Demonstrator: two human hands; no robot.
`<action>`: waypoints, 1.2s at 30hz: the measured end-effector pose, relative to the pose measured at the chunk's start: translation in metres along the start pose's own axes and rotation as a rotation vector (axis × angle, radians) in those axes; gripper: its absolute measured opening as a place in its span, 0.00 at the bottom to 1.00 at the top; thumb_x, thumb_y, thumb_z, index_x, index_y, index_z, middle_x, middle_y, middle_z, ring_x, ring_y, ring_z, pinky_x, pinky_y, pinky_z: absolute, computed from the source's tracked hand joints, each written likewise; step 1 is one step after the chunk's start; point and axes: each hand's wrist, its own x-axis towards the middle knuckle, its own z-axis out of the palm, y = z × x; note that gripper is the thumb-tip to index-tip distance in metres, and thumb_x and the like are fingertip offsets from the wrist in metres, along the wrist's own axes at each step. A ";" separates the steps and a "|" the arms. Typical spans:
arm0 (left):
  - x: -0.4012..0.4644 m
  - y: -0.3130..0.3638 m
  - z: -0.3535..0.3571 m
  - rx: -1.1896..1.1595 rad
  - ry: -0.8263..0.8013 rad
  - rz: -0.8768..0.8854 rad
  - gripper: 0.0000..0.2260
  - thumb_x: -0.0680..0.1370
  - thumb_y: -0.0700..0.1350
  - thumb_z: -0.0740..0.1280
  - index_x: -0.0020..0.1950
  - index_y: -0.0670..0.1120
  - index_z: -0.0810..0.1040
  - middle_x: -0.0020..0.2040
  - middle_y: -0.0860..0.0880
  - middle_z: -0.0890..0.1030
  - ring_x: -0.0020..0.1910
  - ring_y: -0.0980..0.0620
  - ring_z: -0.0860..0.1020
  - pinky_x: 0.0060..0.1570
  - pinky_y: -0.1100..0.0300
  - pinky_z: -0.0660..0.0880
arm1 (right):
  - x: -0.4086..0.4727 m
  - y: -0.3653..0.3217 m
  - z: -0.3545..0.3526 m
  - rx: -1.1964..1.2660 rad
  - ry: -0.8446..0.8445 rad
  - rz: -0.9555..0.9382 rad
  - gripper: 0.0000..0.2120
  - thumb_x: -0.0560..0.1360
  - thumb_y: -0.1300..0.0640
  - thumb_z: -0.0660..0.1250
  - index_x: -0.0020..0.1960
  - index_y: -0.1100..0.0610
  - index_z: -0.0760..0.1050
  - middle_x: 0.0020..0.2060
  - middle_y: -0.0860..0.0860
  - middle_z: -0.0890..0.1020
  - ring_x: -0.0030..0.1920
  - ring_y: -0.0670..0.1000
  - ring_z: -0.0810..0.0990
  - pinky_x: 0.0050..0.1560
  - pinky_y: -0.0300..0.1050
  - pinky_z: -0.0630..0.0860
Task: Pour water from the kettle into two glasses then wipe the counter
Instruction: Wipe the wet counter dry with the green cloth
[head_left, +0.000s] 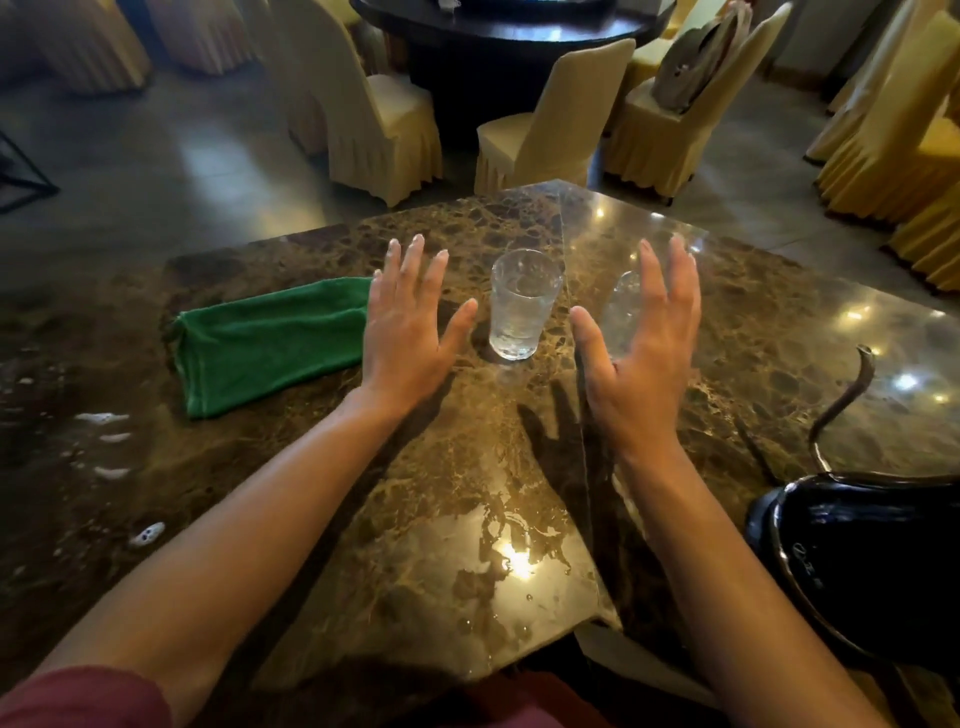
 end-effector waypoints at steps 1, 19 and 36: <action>-0.006 -0.015 -0.009 0.064 0.005 -0.008 0.31 0.85 0.64 0.52 0.83 0.48 0.60 0.85 0.45 0.53 0.84 0.44 0.46 0.81 0.41 0.50 | -0.001 -0.016 0.002 0.069 -0.023 -0.055 0.35 0.82 0.43 0.69 0.83 0.54 0.61 0.84 0.56 0.57 0.85 0.58 0.53 0.83 0.58 0.55; -0.079 -0.214 -0.114 0.311 0.020 -0.422 0.34 0.84 0.62 0.54 0.84 0.44 0.54 0.84 0.42 0.55 0.84 0.40 0.48 0.80 0.38 0.49 | -0.009 -0.134 0.155 0.007 -0.451 -0.329 0.34 0.84 0.35 0.55 0.85 0.50 0.58 0.86 0.53 0.54 0.86 0.58 0.47 0.83 0.63 0.51; -0.045 -0.269 -0.097 0.172 -0.248 -0.510 0.31 0.82 0.64 0.58 0.81 0.50 0.63 0.81 0.48 0.64 0.83 0.42 0.54 0.79 0.40 0.54 | -0.011 -0.130 0.260 -0.425 -0.829 -0.046 0.37 0.83 0.32 0.53 0.85 0.53 0.57 0.85 0.55 0.57 0.85 0.59 0.51 0.82 0.65 0.50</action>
